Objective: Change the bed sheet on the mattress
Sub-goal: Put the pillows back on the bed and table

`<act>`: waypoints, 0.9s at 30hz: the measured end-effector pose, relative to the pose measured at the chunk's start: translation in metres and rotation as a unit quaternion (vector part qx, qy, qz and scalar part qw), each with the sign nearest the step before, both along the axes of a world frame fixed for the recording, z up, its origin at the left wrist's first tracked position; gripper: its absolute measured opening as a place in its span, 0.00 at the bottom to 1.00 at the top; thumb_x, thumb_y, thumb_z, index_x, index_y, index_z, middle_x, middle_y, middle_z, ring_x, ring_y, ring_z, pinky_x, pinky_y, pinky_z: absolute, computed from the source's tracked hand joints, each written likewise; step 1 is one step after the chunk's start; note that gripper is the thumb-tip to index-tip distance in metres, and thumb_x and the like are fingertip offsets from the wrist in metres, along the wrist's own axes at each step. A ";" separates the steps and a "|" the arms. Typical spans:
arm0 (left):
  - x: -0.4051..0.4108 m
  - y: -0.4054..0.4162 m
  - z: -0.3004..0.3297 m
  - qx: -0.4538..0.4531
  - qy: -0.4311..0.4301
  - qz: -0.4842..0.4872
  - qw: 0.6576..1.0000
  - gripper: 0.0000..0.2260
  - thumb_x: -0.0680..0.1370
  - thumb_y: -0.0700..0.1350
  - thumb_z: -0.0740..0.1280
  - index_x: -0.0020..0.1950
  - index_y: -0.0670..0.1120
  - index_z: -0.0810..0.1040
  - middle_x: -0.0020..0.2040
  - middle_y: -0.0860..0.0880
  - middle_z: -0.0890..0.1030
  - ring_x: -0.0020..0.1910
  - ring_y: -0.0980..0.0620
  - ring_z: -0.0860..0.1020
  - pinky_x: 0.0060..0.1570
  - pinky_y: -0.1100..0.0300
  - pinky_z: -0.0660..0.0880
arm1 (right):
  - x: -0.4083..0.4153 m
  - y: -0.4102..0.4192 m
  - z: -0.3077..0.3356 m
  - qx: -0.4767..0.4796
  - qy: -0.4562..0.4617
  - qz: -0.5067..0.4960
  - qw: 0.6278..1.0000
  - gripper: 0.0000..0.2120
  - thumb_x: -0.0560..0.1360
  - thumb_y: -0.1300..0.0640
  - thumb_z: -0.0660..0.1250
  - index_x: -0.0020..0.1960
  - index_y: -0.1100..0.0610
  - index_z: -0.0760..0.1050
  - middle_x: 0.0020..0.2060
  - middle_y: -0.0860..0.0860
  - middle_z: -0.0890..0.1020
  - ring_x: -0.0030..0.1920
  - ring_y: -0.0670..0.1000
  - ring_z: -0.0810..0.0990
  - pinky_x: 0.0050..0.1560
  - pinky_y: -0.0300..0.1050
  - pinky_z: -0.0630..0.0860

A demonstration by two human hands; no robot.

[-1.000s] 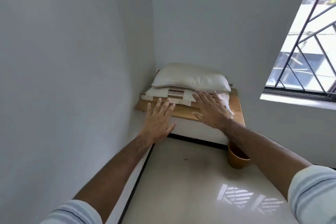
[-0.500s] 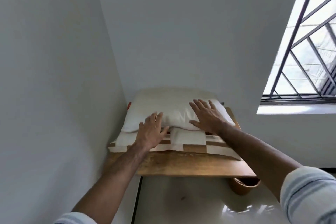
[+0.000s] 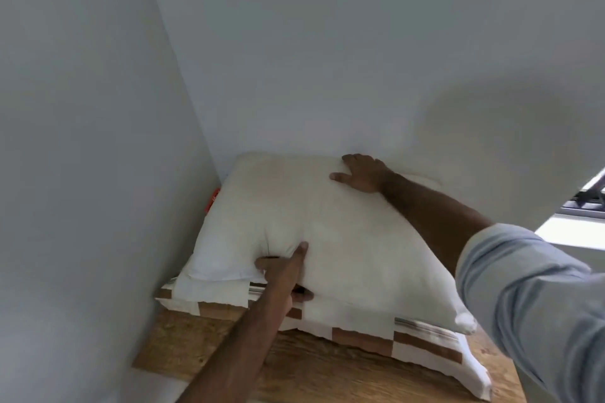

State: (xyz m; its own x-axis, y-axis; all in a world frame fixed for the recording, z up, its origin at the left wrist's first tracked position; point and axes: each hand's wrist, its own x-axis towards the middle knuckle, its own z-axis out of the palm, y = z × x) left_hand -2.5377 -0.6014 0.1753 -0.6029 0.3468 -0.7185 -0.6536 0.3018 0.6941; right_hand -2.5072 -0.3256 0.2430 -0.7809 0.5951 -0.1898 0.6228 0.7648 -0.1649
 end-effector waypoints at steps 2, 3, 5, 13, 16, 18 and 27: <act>-0.007 0.004 -0.009 0.000 -0.009 -0.001 1.000 0.49 0.71 0.54 0.79 0.80 0.49 0.48 0.68 0.42 0.70 0.59 0.38 0.76 0.41 0.36 0.82 | -0.016 0.006 -0.003 -0.057 0.012 -0.016 0.998 0.45 0.73 0.22 0.52 0.76 0.54 0.62 0.75 0.55 0.68 0.72 0.58 0.68 0.71 0.58 0.65; -0.008 0.006 -0.011 0.003 -0.014 -0.001 1.000 0.49 0.70 0.55 0.79 0.79 0.49 0.50 0.68 0.42 0.71 0.58 0.38 0.77 0.38 0.38 0.82 | -0.022 0.006 -0.004 -0.076 0.026 -0.025 0.996 0.46 0.71 0.21 0.53 0.74 0.54 0.65 0.73 0.54 0.70 0.71 0.57 0.71 0.70 0.57 0.67; -0.010 0.006 -0.016 0.009 -0.003 0.006 1.000 0.48 0.66 0.57 0.81 0.76 0.49 0.55 0.66 0.43 0.73 0.57 0.40 0.78 0.31 0.46 0.82 | -0.030 0.001 -0.003 -0.095 0.043 -0.036 0.994 0.50 0.66 0.17 0.53 0.73 0.52 0.68 0.72 0.52 0.72 0.70 0.57 0.72 0.69 0.56 0.68; 0.027 -0.019 0.010 0.151 0.092 0.116 0.977 0.23 0.79 0.45 0.71 0.66 0.48 0.60 0.65 0.45 0.71 0.61 0.47 0.73 0.60 0.51 0.73 | 0.033 -0.060 0.080 -0.096 0.063 -0.022 0.993 0.43 0.66 0.21 0.63 0.68 0.51 0.75 0.65 0.48 0.78 0.64 0.51 0.76 0.63 0.47 0.71; 0.042 -0.026 0.032 0.239 0.198 0.114 0.944 0.20 0.81 0.39 0.66 0.67 0.45 0.61 0.66 0.46 0.70 0.62 0.50 0.72 0.68 0.52 0.72 | 0.094 -0.085 0.114 -0.066 0.121 -0.043 0.990 0.32 0.70 0.27 0.66 0.64 0.47 0.77 0.60 0.45 0.81 0.59 0.47 0.77 0.58 0.44 0.71; 0.055 -0.020 0.049 0.284 0.274 0.074 0.916 0.20 0.80 0.40 0.66 0.68 0.41 0.62 0.67 0.43 0.70 0.64 0.48 0.73 0.65 0.60 0.73 | 0.150 -0.101 0.128 -0.051 0.199 -0.099 0.974 0.31 0.70 0.28 0.67 0.63 0.47 0.76 0.57 0.44 0.82 0.57 0.47 0.80 0.59 0.47 0.75; 0.191 0.082 0.132 0.355 0.483 -0.259 0.757 0.41 0.75 0.67 0.59 0.78 0.40 0.60 0.70 0.40 0.66 0.71 0.46 0.65 0.69 0.59 0.61 | 0.421 -0.168 0.140 -0.120 0.581 -0.343 0.728 0.13 0.75 0.53 0.74 0.59 0.52 0.79 0.52 0.52 0.87 0.46 0.48 0.86 0.45 0.43 0.81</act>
State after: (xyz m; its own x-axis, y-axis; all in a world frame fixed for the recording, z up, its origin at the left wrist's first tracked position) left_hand -2.3469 -0.5189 0.3069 -0.3786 0.8090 0.4497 0.3410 -0.3297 0.8803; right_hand -2.0864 -0.4933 0.3830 -0.0322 0.9796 0.1985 0.1785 0.2010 -0.9632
